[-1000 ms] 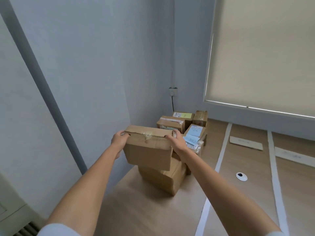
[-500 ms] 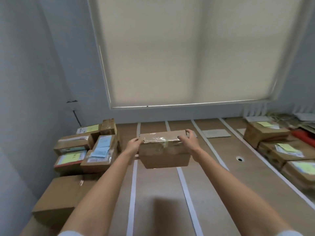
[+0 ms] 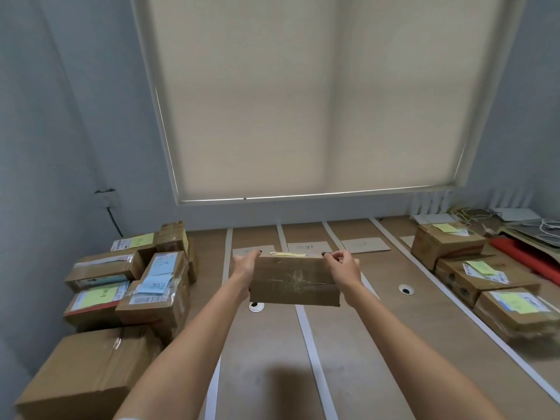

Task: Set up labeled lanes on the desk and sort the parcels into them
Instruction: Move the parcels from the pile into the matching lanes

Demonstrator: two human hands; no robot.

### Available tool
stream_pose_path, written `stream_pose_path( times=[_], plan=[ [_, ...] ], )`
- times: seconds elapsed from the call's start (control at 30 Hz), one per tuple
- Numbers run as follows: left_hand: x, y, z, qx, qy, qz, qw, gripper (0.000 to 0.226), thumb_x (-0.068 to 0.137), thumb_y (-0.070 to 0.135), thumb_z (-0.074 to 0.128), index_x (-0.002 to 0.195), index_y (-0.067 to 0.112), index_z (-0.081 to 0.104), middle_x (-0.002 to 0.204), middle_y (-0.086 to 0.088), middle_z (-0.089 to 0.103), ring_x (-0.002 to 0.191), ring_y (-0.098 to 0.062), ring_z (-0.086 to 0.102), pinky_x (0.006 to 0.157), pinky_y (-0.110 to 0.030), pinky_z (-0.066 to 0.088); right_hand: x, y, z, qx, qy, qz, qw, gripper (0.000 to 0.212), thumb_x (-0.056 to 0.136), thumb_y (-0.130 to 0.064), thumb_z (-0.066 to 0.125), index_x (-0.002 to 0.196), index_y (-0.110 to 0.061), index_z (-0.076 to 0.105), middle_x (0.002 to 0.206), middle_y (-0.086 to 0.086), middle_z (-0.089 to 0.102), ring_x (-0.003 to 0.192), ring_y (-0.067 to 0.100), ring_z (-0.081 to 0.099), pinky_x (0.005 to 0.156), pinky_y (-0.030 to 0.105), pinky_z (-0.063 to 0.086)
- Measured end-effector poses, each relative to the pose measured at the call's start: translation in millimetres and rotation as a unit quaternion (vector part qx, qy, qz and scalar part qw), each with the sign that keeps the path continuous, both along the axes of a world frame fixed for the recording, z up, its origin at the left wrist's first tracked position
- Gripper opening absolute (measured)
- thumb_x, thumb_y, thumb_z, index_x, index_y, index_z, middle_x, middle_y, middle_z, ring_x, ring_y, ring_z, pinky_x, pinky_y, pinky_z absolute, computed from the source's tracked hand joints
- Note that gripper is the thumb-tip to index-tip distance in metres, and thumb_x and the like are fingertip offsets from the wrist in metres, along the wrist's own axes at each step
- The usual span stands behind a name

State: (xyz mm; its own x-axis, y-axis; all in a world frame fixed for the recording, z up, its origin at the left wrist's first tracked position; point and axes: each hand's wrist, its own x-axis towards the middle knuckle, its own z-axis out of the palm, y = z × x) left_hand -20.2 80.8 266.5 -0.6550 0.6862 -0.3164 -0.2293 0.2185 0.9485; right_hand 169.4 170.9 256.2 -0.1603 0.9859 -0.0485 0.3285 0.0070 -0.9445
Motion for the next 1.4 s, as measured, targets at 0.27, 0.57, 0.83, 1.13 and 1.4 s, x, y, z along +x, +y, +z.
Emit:
stream_pose_path(
  times=[0.27, 0.57, 0.83, 1.13, 1.4],
  plan=[
    [1, -4, -16, -0.047, 0.143, 0.048, 0.987, 0.049, 0.084, 0.031, 0.064, 0.126, 0.013, 0.046, 0.129, -0.011, 0.045, 0.107, -0.025, 0.051, 0.09, -0.037, 0.049, -8, -4, -6, 0.046, 0.017, -0.07, 0.996, 0.023, 0.083, -0.026, 0.066, 0.096, -0.013, 0.052, 0.115, 0.011, 0.048, 0.088, 0.019, 0.05, 0.067, 0.026, 0.04],
    [-6, -20, -24, 0.004, 0.115, 0.015, 0.993, 0.038, 0.081, 0.02, 0.068, 0.11, 0.014, 0.044, 0.123, -0.013, 0.05, 0.106, -0.027, 0.054, 0.078, -0.036, 0.052, 0, -9, -22, -0.02, 0.037, 0.006, 0.999, 0.057, 0.078, -0.028, 0.073, 0.128, -0.011, 0.05, 0.126, 0.008, 0.033, 0.094, 0.017, 0.045, 0.077, 0.027, 0.042],
    [-3, -27, -31, 0.029, 0.143, -0.012, 0.989, 0.059, 0.073, 0.013, 0.078, 0.109, 0.013, 0.032, 0.122, -0.013, 0.048, 0.101, -0.021, 0.051, 0.076, -0.027, 0.045, -5, -19, -31, -0.041, 0.065, 0.065, 0.995, 0.069, 0.076, -0.025, 0.076, 0.134, -0.018, 0.039, 0.13, 0.006, 0.033, 0.106, 0.02, 0.045, 0.088, 0.034, 0.049],
    [13, -17, -64, 0.02, 0.144, -0.058, 0.988, 0.097, 0.071, 0.011, 0.08, 0.144, 0.024, 0.017, 0.143, -0.009, 0.039, 0.109, -0.017, 0.042, 0.094, -0.034, 0.039, 14, -15, -71, -0.078, 0.105, 0.069, 0.989, 0.077, 0.076, -0.021, 0.076, 0.139, -0.022, 0.031, 0.125, 0.001, 0.051, 0.108, 0.018, 0.053, 0.077, 0.026, 0.051],
    [98, 20, -87, -0.03, 0.132, -0.113, 0.984, 0.102, 0.069, 0.01, 0.081, 0.148, 0.018, 0.017, 0.145, -0.006, 0.035, 0.115, -0.021, 0.045, 0.093, -0.033, 0.045, 104, 30, -97, -0.094, 0.046, 0.048, 0.993, 0.072, 0.076, -0.027, 0.075, 0.138, -0.019, 0.04, 0.132, 0.008, 0.045, 0.114, 0.024, 0.051, 0.094, 0.039, 0.048]
  ],
)
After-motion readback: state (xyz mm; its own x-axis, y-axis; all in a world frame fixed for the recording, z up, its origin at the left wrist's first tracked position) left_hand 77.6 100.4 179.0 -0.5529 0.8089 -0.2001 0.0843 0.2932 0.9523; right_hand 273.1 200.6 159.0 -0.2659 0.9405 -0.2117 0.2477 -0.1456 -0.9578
